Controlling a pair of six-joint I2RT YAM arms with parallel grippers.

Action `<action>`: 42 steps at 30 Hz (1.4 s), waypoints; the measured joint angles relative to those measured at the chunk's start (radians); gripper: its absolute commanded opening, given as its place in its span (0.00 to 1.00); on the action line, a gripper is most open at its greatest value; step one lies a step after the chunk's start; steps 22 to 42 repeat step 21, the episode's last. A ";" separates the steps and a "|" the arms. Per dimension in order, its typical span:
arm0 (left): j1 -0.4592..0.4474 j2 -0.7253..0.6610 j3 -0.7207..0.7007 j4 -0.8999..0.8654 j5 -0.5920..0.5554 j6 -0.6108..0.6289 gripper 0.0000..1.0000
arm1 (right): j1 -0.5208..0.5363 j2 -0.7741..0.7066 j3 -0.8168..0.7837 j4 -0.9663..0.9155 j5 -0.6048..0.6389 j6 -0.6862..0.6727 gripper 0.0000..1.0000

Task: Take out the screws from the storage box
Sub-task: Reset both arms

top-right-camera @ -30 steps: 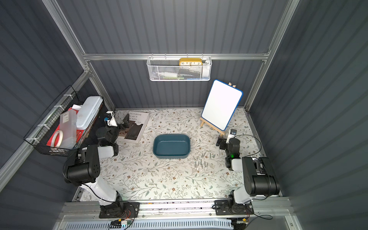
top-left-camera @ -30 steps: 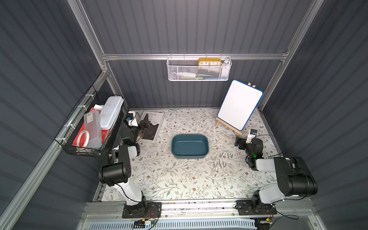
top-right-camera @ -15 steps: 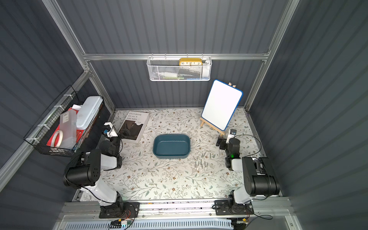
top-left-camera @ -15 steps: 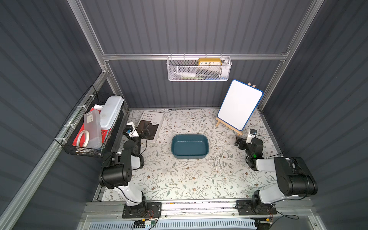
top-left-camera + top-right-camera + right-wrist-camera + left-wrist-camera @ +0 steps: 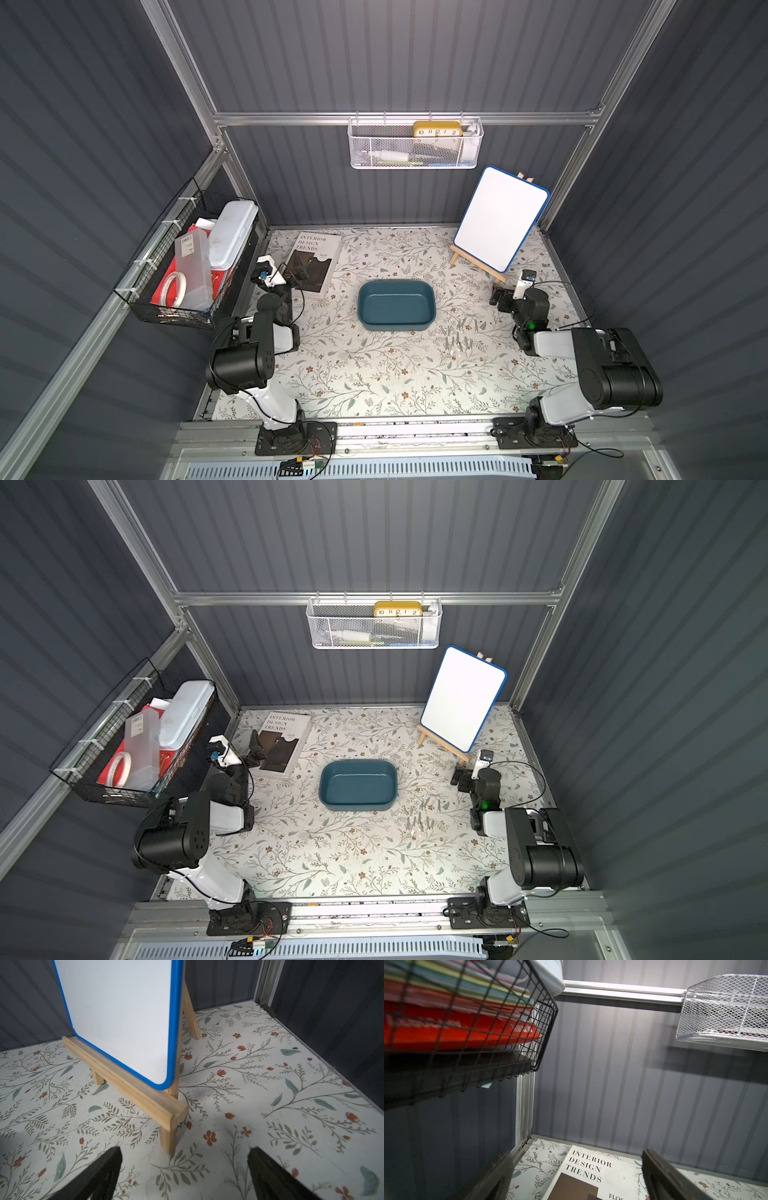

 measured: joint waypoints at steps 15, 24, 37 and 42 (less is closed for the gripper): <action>0.000 0.000 0.000 0.000 -0.006 -0.001 0.99 | 0.000 0.000 0.000 -0.001 0.000 -0.006 0.99; 0.000 0.000 0.000 0.000 -0.006 -0.001 0.99 | 0.002 0.001 0.005 -0.006 -0.001 -0.008 0.99; 0.000 0.000 0.000 0.000 -0.006 -0.001 0.99 | 0.002 0.001 0.005 -0.006 -0.001 -0.008 0.99; 0.000 0.000 0.000 0.000 -0.006 -0.001 0.99 | 0.002 0.001 0.005 -0.006 -0.001 -0.008 0.99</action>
